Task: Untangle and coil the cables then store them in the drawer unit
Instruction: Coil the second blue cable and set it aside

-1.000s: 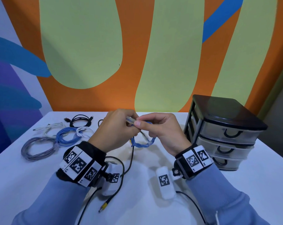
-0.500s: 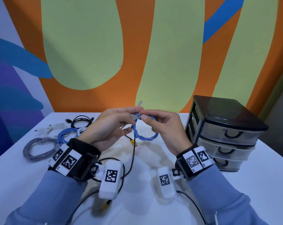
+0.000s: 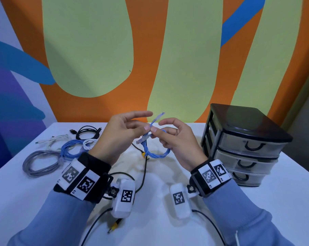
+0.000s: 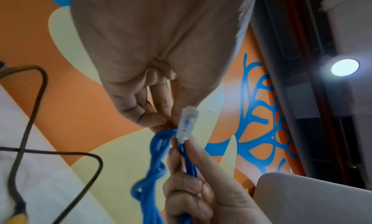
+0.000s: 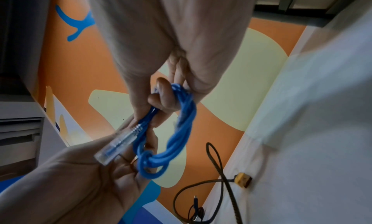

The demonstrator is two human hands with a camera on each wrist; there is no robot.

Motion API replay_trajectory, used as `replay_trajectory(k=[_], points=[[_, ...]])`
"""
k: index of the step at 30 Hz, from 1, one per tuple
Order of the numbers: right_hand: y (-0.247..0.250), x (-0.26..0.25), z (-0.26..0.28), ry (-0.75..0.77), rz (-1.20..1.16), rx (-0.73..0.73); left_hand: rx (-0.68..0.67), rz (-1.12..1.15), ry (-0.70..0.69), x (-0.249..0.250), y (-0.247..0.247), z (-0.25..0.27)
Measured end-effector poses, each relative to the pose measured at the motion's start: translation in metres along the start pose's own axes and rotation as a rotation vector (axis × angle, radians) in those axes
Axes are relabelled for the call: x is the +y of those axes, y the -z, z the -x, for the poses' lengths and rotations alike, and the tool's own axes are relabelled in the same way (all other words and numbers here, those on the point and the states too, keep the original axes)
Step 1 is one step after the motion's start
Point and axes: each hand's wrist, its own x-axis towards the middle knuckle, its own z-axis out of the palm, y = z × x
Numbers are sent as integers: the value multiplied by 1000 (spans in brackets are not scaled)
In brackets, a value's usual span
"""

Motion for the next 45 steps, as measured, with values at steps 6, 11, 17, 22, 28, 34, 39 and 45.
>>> replay_trajectory(k=[6, 11, 17, 22, 28, 34, 39, 45], points=[[-2, 0, 1, -23, -88, -64, 17, 42, 12, 3, -6, 0], [-1, -1, -1, -95, -214, -35, 3, -259, -130, 4, -13, 5], [-4, -4, 0, -152, -207, -54, 70, -219, -138, 4, -10, 4], [-4, -6, -1, -98, -240, -30, 152, -120, -51, 6, -6, 1], [0, -2, 0, -54, -169, -3, 37, -313, -50, 2, 2, -3], [-4, 2, 0, 108, 72, 70, 2, -512, -72, 3, 8, -1], [-11, -2, -1, 8, 47, -12, 165, -432, -78, 17, 24, -5], [-9, 25, -10, -266, 562, -142, 459, -350, -145, 31, 64, 7]])
